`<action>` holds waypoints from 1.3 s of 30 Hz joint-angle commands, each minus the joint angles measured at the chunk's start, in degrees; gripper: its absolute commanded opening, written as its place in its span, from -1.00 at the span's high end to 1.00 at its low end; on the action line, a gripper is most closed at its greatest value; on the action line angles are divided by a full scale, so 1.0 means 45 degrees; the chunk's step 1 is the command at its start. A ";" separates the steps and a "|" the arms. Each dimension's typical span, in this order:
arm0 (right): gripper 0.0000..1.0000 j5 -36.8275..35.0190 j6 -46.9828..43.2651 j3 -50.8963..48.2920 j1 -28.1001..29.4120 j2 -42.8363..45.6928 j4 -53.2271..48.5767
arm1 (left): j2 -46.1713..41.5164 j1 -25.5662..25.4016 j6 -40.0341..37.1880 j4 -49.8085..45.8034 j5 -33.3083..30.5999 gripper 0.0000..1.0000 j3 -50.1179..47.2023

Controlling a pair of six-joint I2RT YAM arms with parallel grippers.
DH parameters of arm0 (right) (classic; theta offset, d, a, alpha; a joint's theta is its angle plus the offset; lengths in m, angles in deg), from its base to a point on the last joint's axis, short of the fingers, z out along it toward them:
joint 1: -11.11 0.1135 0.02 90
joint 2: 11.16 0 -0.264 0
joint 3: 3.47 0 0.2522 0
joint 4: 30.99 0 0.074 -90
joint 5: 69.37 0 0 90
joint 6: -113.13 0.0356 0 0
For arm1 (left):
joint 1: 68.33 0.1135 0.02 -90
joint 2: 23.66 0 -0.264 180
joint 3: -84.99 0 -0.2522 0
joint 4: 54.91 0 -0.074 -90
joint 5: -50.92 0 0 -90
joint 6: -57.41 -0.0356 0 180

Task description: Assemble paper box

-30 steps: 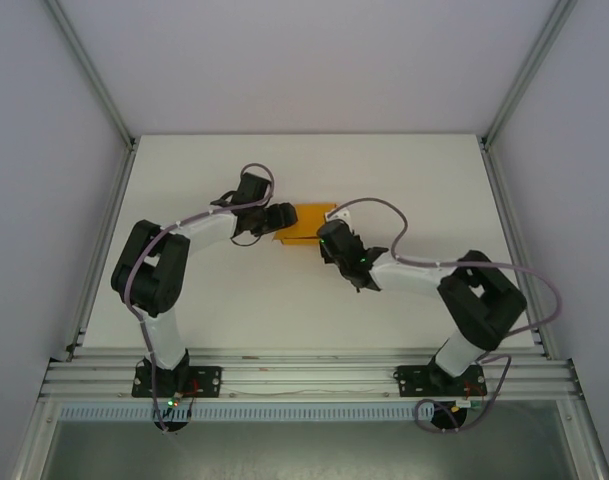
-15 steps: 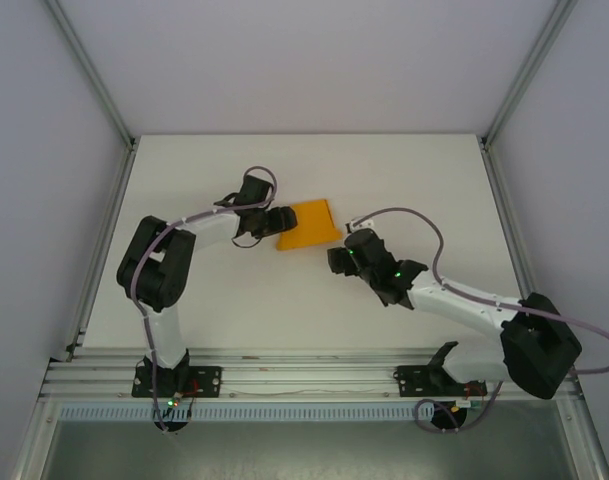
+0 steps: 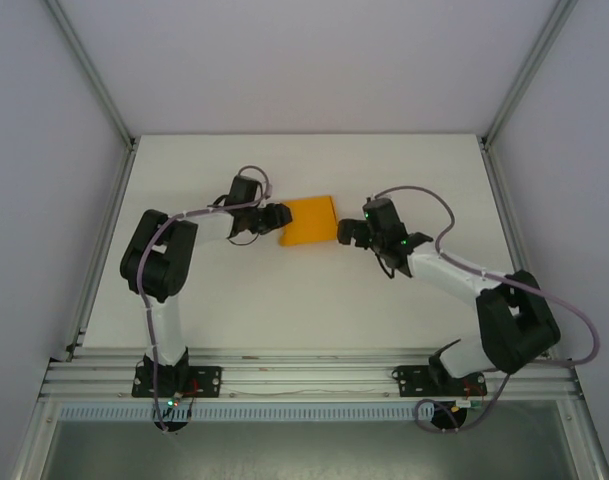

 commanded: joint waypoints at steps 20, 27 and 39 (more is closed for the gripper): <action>-0.99 0.8854 0.3580 0.3347 -0.2165 -0.5098 0.2248 | 0.0399 0.1079 0.0385 0.2455 0.2050 0.69 -0.2241; -0.88 1.0054 0.4092 0.3830 -0.2152 -0.6204 0.2788 | 0.0303 0.1088 0.0290 0.2479 0.2011 0.69 -0.2221; -0.04 1.2032 0.6459 0.4291 -0.2143 -0.7493 0.6109 | 0.0200 0.1084 0.0164 0.2961 0.2189 0.68 -0.2168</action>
